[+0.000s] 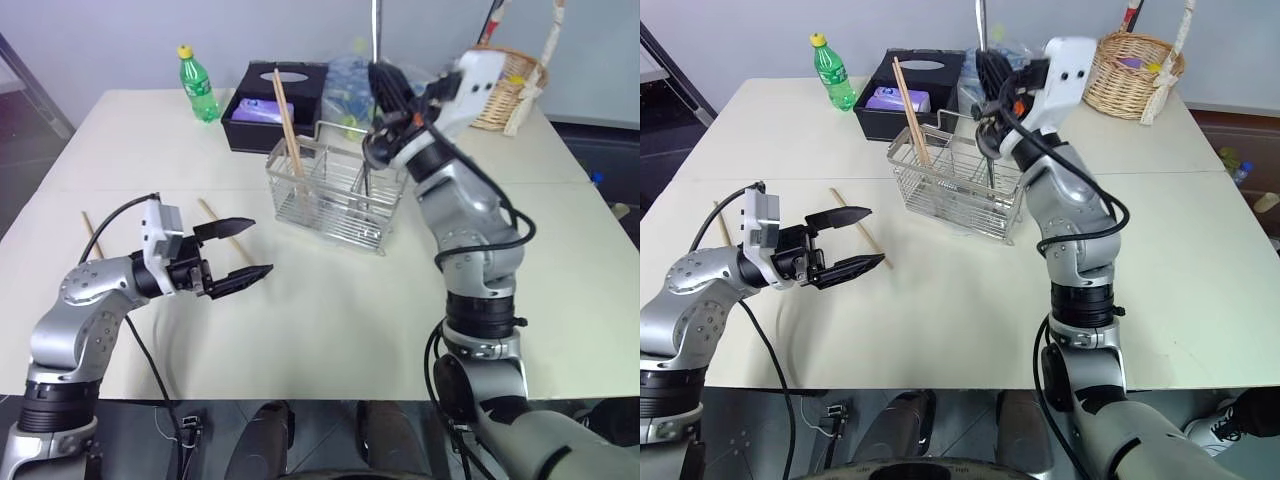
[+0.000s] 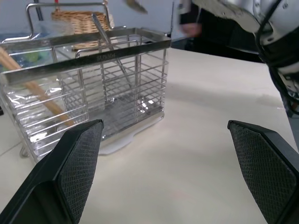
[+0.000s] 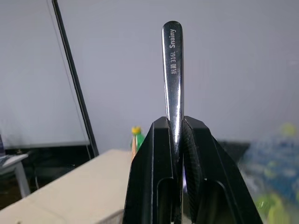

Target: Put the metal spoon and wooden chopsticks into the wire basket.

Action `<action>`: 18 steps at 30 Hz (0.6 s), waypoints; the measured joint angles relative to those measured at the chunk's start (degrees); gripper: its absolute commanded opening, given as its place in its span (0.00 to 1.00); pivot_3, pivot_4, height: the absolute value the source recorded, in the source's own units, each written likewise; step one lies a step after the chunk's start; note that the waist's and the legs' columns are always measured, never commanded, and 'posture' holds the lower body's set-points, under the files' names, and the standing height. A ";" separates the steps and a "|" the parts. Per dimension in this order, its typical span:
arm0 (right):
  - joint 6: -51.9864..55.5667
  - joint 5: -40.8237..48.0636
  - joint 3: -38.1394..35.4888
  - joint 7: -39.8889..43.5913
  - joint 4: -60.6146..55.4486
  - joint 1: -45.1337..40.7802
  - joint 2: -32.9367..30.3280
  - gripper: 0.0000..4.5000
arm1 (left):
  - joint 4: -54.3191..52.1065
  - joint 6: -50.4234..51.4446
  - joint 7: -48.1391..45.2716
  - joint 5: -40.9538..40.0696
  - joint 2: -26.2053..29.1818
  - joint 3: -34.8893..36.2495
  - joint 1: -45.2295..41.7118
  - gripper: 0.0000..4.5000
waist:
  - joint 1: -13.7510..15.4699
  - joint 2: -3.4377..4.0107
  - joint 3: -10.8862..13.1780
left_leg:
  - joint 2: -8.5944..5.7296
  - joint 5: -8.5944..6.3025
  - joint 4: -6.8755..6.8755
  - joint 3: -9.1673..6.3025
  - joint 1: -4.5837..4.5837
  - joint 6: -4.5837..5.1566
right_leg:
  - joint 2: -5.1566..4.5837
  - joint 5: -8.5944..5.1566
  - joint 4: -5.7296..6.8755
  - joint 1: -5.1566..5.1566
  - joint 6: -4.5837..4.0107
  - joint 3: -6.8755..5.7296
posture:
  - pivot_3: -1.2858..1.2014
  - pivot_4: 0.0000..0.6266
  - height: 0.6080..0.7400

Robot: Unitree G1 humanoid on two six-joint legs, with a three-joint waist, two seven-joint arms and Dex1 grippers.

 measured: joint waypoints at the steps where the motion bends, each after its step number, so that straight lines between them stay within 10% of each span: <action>1: -0.21 -0.10 0.20 0.12 0.13 0.29 0.25 0.00 | -0.38 0.02 0.24 -0.02 0.00 0.05 0.12 1.00 | -0.01 0.00 0.00 | 0.00 0.00 0.00 0.00 0.00 0.00 | 0.00 0.00 0.00 0.00 0.00 0.00 | 0.52 0.24 1.00; 18: -5.85 -1.76 1.04 3.46 4.02 1.96 0.86 0.09 | -5.16 2.38 4.75 -2.72 0.50 2.78 2.13 1.00 | -1.17 0.00 0.00 | 0.00 0.02 0.00 0.00 0.03 -0.03 | 0.01 0.01 0.01 0.02 -0.01 0.02 | 0.52 0.24 1.00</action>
